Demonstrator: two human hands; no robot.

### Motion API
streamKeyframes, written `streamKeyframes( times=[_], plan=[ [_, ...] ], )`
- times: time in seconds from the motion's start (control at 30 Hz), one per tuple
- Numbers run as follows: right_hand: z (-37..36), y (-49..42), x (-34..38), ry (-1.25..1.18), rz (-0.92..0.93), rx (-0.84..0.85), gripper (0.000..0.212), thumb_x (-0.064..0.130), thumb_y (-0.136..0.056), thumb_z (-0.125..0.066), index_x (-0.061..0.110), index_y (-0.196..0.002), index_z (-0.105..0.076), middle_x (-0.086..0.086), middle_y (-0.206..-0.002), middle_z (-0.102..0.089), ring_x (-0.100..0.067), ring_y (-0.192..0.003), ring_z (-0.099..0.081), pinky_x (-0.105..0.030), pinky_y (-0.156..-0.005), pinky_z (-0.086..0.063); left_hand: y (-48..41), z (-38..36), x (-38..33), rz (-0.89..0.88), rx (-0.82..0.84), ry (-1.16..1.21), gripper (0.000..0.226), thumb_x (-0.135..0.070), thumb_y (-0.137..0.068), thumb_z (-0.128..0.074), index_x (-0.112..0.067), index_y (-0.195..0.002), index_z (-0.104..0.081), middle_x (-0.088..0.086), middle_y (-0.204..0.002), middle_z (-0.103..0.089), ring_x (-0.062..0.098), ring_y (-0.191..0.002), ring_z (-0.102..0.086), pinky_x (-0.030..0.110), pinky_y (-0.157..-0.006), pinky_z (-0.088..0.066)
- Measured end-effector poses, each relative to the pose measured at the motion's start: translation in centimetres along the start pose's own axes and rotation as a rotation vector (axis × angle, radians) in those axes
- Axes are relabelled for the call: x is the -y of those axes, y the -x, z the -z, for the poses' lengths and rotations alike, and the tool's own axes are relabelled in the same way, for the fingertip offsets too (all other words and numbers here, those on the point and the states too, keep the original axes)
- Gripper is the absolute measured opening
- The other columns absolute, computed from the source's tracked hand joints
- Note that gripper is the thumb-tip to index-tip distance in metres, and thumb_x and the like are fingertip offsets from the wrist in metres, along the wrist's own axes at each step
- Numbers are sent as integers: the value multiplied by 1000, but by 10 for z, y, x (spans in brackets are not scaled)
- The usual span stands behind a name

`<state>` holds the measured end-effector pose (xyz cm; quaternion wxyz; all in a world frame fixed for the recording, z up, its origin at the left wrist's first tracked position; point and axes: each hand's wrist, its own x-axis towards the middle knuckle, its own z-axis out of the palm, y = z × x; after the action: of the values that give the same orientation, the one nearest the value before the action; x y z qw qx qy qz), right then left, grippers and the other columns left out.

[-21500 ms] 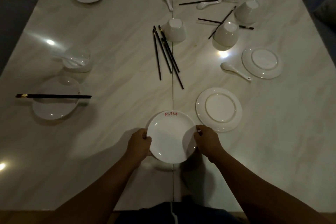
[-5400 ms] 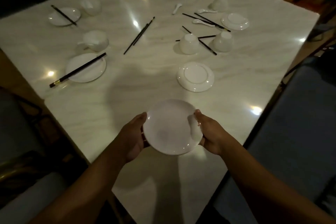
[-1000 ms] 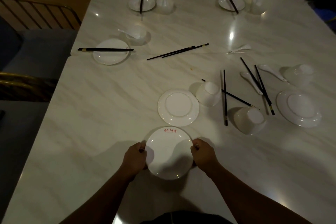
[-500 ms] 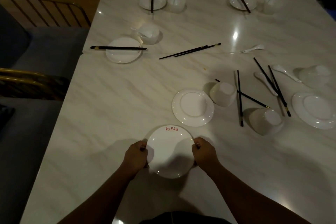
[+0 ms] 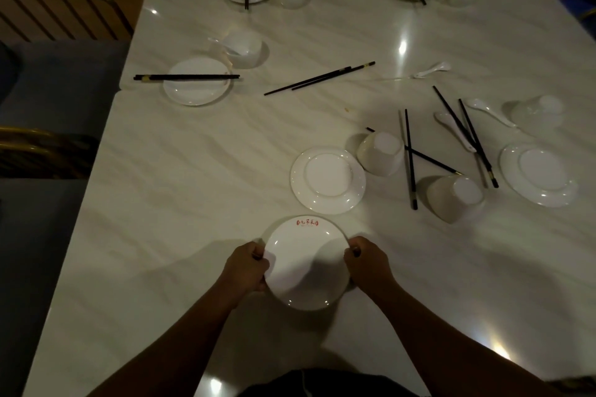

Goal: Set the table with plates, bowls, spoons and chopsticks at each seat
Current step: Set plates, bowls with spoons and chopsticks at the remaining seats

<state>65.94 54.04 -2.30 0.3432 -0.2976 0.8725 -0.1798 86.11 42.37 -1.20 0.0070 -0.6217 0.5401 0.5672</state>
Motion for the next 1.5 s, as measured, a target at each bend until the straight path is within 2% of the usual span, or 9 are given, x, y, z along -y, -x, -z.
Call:
streamKeyframes(
  times=[0.17,0.33,0.57,0.7,0.9,1.03,1.17,1.33,1.5],
  plan=[
    [14,-8,1,11,44,65,11,21,-91,-54,14,-95,-61,3,-87,-56,-16,-85,-55,-21,-75,-34,-5,1,-2,-24,-25,-91,15,-18,-86,-58,-13,-100,-60,11,-95,-63,33,-88,-64,48,-74,-59],
    [40,-35,12,-73,99,-26,16,23,-89,-60,13,-100,-65,-3,-97,-68,-16,-89,-60,-19,-78,-36,-16,4,-24,-129,-135,-276,26,-36,-89,-57,-17,-106,-61,3,-106,-65,24,-99,-61,31,-87,-46],
    [83,-105,66,-49,271,-73,20,23,-93,-57,13,-109,-63,3,-97,-64,-8,-84,-55,-15,-75,-36,-71,13,-76,-263,-229,-361,25,-23,-92,-55,-13,-114,-59,10,-117,-63,23,-104,-59,23,-87,-38],
    [88,-161,100,-21,334,-87,22,25,-91,-57,15,-109,-64,-1,-98,-67,-14,-85,-61,-18,-76,-39,-116,19,-108,-346,-255,-466,29,-23,-90,-57,-14,-117,-59,14,-123,-56,30,-109,-56,34,-100,-39],
    [83,-264,155,172,466,-118,31,22,-92,-52,17,-122,-59,-10,-122,-57,-24,-109,-58,-23,-92,-42,-183,27,-148,-329,-241,-695,59,-43,-87,-42,-30,-143,-31,3,-158,-15,31,-145,-9,49,-116,-13],
    [73,-317,179,378,557,-142,50,10,-93,-45,25,-141,-42,-5,-147,-35,-31,-127,-38,-41,-102,-40,-205,7,-178,-294,-255,-820,68,-53,-86,-45,-38,-142,-9,1,-159,6,47,-141,11,68,-109,-3],
    [67,-356,198,663,560,-120,69,5,-92,-41,26,-151,-12,1,-161,-4,-35,-146,-5,-50,-108,-32,-218,-7,-177,-229,-213,-846,79,-68,-85,-33,-42,-142,14,4,-154,30,49,-133,31,70,-106,11],
    [73,-386,205,710,650,-268,36,4,-92,-46,12,-127,-51,-14,-124,-52,-36,-111,-48,-39,-87,-45,-217,-6,-169,-263,-198,-852,79,-72,-85,-23,-40,-142,22,6,-151,37,48,-131,36,66,-103,18],
    [82,-386,200,669,769,-189,20,4,-90,-52,8,-110,-55,-15,-106,-55,-31,-96,-51,-34,-74,-41,-215,-5,-170,-266,-197,-859,79,-72,-85,-21,-40,-142,23,6,-150,37,48,-130,36,66,-103,19]
  ],
)
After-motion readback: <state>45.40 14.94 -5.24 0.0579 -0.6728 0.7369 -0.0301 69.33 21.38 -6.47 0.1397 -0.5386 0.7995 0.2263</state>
